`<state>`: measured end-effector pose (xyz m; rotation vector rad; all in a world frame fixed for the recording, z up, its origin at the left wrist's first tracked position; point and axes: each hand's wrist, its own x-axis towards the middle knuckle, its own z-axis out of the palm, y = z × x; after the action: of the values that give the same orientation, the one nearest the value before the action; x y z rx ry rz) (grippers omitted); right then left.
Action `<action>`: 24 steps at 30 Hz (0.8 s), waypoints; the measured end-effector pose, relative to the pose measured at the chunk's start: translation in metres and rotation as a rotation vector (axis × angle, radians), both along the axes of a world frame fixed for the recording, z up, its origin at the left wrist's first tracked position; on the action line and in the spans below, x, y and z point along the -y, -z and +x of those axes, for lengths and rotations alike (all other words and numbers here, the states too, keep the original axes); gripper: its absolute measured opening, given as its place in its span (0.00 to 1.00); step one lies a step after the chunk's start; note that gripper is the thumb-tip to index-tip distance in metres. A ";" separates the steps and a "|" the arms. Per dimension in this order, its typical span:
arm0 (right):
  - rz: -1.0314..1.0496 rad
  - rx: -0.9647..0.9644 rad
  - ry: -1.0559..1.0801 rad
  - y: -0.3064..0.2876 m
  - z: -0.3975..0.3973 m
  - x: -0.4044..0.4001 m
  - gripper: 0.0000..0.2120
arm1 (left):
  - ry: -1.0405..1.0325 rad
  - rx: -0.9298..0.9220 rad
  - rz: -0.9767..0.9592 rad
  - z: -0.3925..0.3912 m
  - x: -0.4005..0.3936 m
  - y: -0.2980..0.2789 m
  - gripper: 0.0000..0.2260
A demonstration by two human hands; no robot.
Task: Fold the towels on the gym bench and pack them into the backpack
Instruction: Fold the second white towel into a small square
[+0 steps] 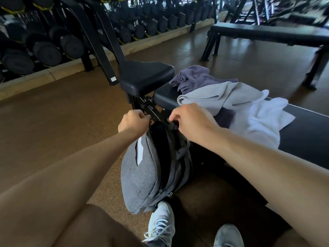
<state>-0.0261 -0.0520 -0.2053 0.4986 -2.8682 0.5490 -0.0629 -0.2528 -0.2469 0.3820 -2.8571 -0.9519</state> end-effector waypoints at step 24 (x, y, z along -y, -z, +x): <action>0.082 0.361 0.773 -0.001 0.047 -0.211 0.13 | 0.787 -0.278 -0.567 -0.022 -0.216 -0.020 0.24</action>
<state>0.0211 0.1587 -0.2047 -0.7590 -3.0736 0.4002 -0.0848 -0.0364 -0.2267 -0.8952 -2.8230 -0.1657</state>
